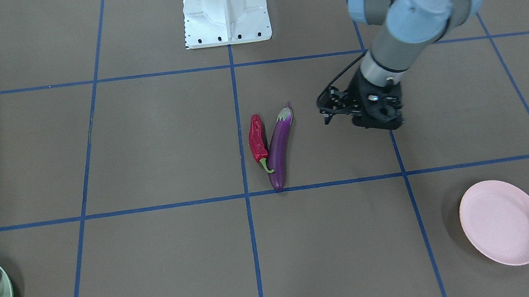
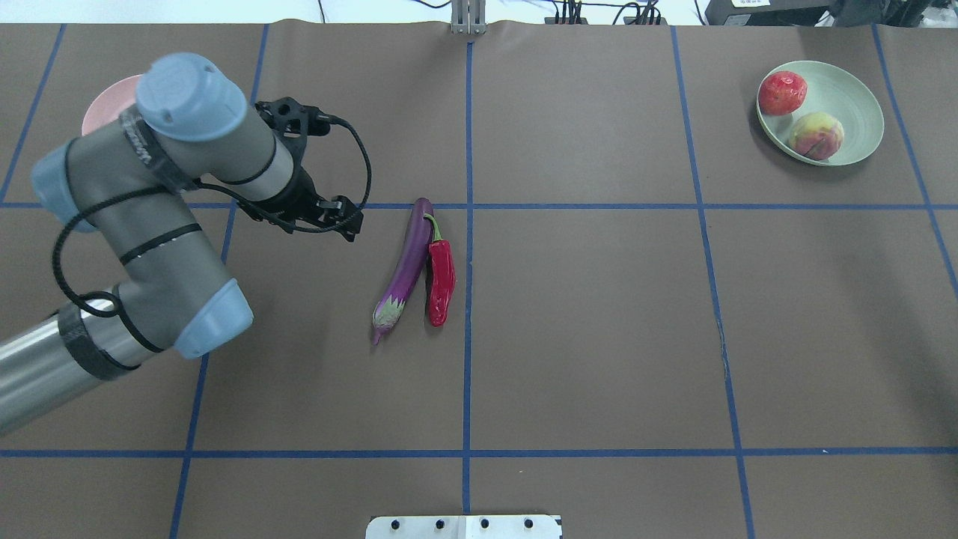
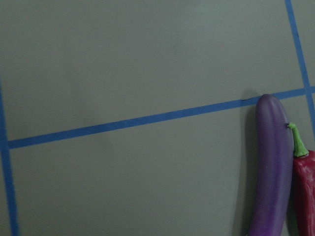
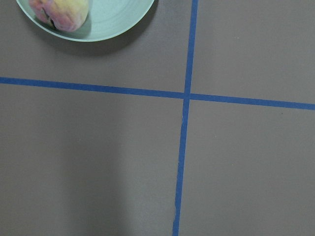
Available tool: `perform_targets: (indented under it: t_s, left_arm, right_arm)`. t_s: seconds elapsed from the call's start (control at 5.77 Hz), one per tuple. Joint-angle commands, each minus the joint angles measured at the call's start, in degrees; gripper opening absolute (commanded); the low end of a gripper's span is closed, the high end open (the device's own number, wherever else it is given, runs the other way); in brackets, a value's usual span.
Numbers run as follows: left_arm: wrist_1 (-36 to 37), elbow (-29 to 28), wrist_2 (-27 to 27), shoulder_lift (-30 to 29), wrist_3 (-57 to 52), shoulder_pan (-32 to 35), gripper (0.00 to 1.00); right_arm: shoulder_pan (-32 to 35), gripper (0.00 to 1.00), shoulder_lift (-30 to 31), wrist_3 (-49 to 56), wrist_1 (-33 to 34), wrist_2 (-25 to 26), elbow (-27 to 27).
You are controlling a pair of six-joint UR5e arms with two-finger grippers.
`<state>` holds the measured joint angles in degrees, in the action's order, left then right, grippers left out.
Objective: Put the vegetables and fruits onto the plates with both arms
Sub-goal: 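Reach the left gripper to the purple eggplant and grasp it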
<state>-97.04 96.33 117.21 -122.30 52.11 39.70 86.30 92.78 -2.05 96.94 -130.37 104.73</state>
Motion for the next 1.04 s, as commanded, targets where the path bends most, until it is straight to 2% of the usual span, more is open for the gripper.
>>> perform_targets:
  t_s: [0.0, 0.17, 0.35, 0.69, 0.87]
  left_arm:
    - [-0.25, -1.58, -4.51, -1.63, 1.23, -6.8, 0.99]
    - [-0.25, -2.89, -7.23, -3.02, 1.5, -9.09, 0.99]
    - [-0.25, -5.86, -7.26, -5.64, 1.67, -9.37, 0.94]
    - [-0.34, -6.77, -7.17, -5.85, 1.06, -9.38, 0.68]
    - [-0.25, -6.77, -7.09, -5.76, 0.97, -9.38, 0.58]
  right_arm:
    - [-0.08, 1.0, -0.06, -0.06, 0.0, -0.06, 0.03]
    - [0.0, 1.0, -0.06, -0.06, 0.0, -0.06, 0.03]
    - [0.0, 1.0, -0.06, -0.06, 0.0, -0.06, 0.03]
    - [0.0, 1.0, -0.15, -0.14, 0.0, -0.15, 0.21]
    - [0.0, 1.0, -0.15, -0.14, 0.0, -0.15, 0.47]
